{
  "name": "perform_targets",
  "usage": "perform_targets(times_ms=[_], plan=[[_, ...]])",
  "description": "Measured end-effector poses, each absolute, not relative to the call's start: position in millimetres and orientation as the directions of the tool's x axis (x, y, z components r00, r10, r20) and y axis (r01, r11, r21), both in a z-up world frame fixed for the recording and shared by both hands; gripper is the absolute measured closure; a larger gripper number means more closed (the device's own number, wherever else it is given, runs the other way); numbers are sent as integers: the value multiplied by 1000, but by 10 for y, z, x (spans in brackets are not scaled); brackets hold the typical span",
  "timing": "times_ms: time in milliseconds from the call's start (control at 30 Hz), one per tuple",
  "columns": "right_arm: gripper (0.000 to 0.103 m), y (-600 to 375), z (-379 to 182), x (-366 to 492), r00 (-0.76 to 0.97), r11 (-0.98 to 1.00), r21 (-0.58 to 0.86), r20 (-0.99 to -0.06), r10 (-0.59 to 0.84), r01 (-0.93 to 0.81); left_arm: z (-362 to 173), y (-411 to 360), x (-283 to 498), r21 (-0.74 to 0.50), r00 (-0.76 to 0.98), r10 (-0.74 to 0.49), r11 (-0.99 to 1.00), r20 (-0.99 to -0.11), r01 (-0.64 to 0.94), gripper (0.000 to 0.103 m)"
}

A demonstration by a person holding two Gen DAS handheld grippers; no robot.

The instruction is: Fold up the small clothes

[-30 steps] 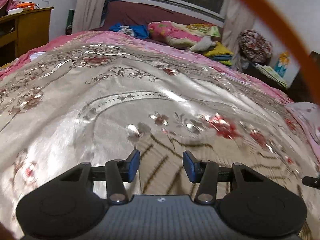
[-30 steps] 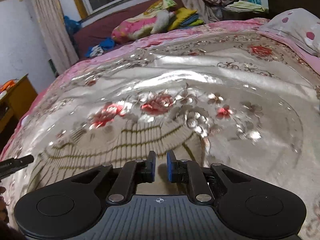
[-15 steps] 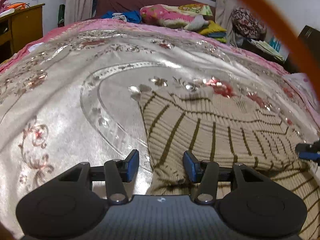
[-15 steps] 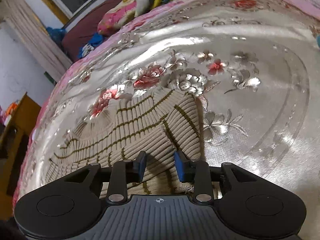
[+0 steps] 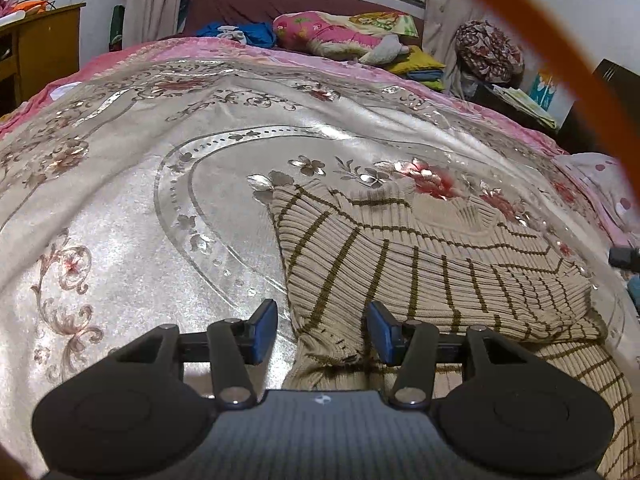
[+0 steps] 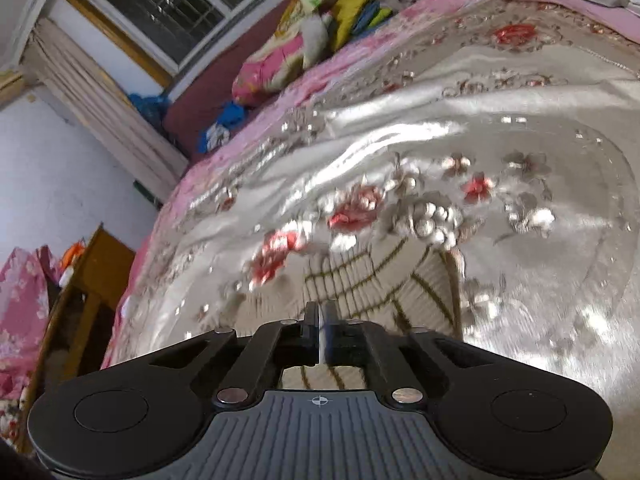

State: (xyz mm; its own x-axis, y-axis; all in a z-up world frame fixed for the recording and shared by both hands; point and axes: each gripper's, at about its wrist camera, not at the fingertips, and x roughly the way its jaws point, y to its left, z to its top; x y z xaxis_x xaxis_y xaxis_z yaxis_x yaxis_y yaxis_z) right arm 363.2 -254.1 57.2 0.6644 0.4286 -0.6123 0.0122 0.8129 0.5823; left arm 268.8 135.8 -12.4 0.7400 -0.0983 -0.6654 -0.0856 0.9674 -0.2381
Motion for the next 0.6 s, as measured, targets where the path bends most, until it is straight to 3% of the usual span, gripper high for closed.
perform_targets(times_ms=[133,267,600], plan=[[92,-2584,389,3545,629,848,525,-682,373,67,-74,1337,2617,-251,756,-110,965,-645,-74,48],[71,-2717,137,3562,589,785,596,-699,406,166,-14,1305,2562,-266,760,-134,962,-635,-52,48],[68,-2622,-93,3623,616,736,638,-680,398,228,-5,1250,2518,-274,754,-155,961,-638,-34,48]])
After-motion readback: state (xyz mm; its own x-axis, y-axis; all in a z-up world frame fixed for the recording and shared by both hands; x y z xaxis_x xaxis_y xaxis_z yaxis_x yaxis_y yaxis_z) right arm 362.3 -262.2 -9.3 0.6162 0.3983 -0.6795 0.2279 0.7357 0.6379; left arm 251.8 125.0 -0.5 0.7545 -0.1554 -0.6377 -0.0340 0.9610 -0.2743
